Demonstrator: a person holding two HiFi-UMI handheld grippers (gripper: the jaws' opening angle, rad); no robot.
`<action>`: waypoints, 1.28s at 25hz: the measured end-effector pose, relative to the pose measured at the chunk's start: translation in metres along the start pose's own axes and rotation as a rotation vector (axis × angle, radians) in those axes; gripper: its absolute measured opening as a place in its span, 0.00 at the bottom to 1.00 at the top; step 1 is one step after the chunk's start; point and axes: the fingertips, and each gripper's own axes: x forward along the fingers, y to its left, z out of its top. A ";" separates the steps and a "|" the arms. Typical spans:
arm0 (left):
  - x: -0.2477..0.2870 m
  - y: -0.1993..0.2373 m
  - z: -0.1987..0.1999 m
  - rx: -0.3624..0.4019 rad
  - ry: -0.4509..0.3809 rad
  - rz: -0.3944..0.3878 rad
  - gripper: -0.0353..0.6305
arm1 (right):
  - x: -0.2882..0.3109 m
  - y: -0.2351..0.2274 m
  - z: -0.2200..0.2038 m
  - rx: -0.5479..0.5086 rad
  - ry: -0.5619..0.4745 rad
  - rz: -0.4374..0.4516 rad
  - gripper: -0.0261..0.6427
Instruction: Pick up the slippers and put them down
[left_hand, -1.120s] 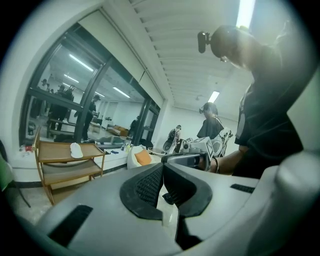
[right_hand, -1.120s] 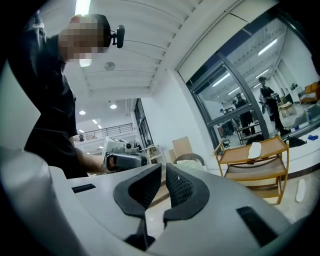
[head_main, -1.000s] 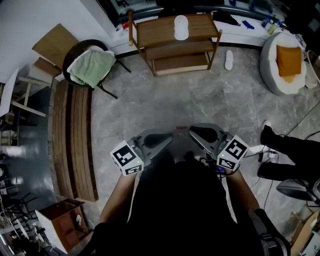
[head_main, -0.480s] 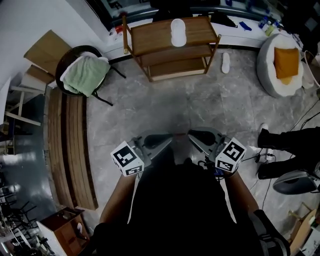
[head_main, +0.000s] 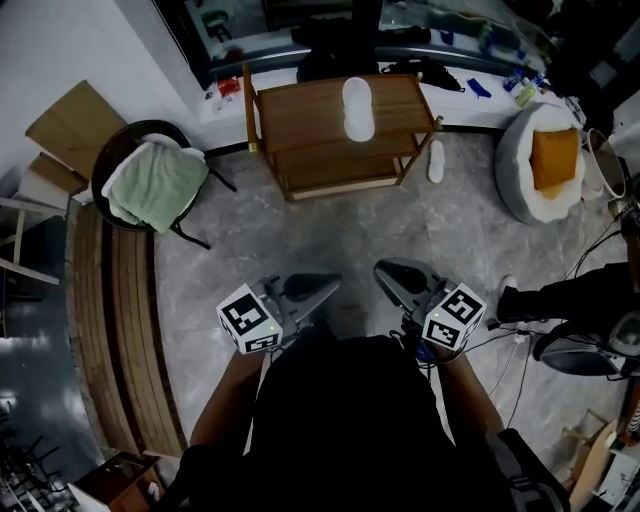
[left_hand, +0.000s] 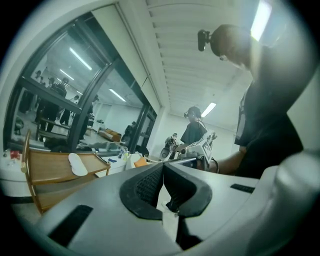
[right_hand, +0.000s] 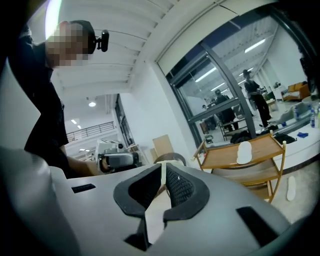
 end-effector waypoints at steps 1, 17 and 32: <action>-0.003 0.009 0.003 -0.002 -0.006 -0.007 0.07 | 0.007 -0.006 0.000 0.007 0.004 -0.021 0.09; 0.031 0.135 0.008 -0.072 0.020 0.008 0.07 | 0.075 -0.118 0.029 0.070 0.001 -0.039 0.09; 0.163 0.284 0.061 -0.094 0.094 0.136 0.07 | 0.111 -0.295 0.095 0.137 0.060 0.104 0.09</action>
